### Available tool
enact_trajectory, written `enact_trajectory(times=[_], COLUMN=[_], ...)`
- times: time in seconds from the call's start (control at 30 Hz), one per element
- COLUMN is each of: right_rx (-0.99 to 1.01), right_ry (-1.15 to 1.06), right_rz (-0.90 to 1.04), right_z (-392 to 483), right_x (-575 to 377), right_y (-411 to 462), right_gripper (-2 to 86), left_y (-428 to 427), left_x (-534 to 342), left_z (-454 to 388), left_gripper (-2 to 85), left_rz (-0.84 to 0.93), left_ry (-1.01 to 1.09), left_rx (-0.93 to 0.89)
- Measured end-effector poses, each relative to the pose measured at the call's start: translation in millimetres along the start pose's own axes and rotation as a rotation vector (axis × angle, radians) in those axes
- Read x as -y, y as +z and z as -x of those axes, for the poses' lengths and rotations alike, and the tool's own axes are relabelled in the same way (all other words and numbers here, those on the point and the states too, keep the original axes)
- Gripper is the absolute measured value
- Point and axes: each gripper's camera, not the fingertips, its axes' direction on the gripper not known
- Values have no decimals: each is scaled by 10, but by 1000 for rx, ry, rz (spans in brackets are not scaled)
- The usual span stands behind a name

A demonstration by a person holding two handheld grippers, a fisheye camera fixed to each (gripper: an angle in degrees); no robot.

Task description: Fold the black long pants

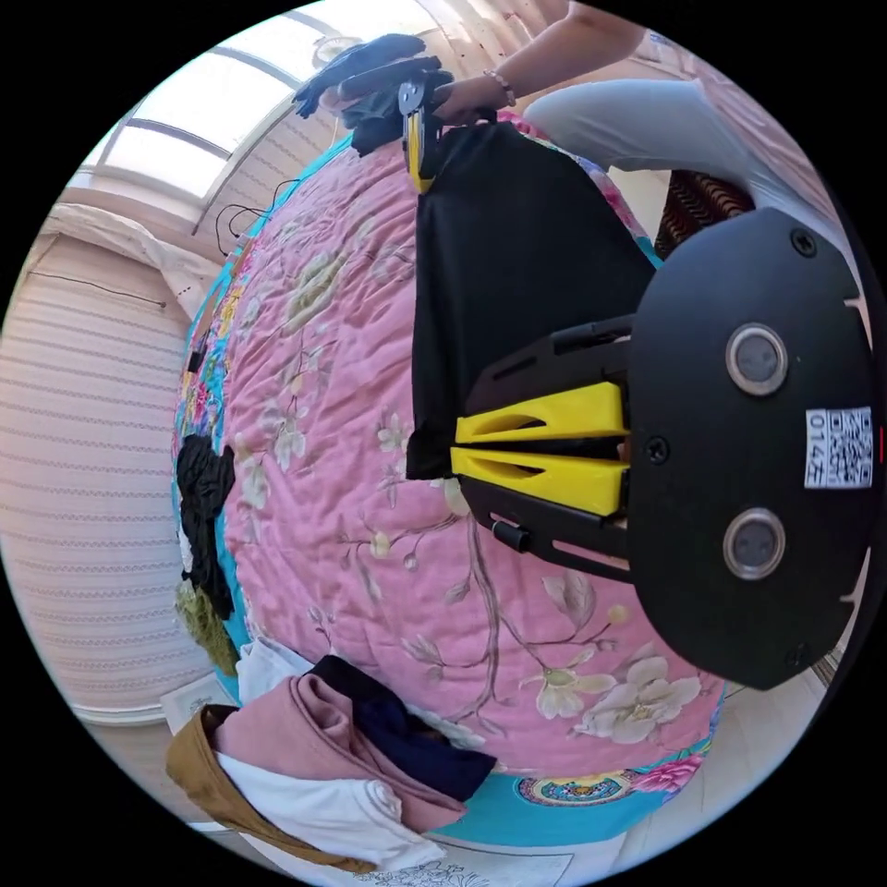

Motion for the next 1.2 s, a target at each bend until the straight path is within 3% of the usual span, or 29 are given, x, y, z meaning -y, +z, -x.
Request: enact_trajectory(times=[0.17,0.37,0.47,0.57,0.67,0.77,0.87,1.03,1.13,1.2], right_rx=[98,156,162,188,239,166,94,29,-120,-83], right_ry=[87,-23,-23,23,70,15,-85,-191,-201,-133], right_rz=[4,-111,-10,49,18,-66,-154,-89,158,83], right_z=[-110,138,234,213,139,233,430,807,921,822], right_x=[-84,-660,-962,-1174,-1221,-1208,-1049,-447,-156,-163], right_y=[-12,-525,-435,-254,-336,-579,-733,-441,191,222], right_gripper=[3,1,-1,-2,-3,-3,-3,-4,-6,-8], left_y=[316,-84,-107,186,655,637,369,586,1106,1335], left_x=[-26,-377,-622,-862,-1084,-1116,-1095,-1027,-1106,-1257], left_z=[-66,-186,-561,-1060,-1451,-1556,-1753,-2371,-2622,-2565], left_gripper=[0,-3,-8,-9,-10,-10,-10,-10,-10,-10], left_rz=[74,-94,-120,-62,52,37,-101,-142,-63,-144], left_ry=[6,-4,89,171,266,290,351,441,453,383], left_rx=[-33,50,-48,-221,-93,-20,-37,-180,-103,-124])
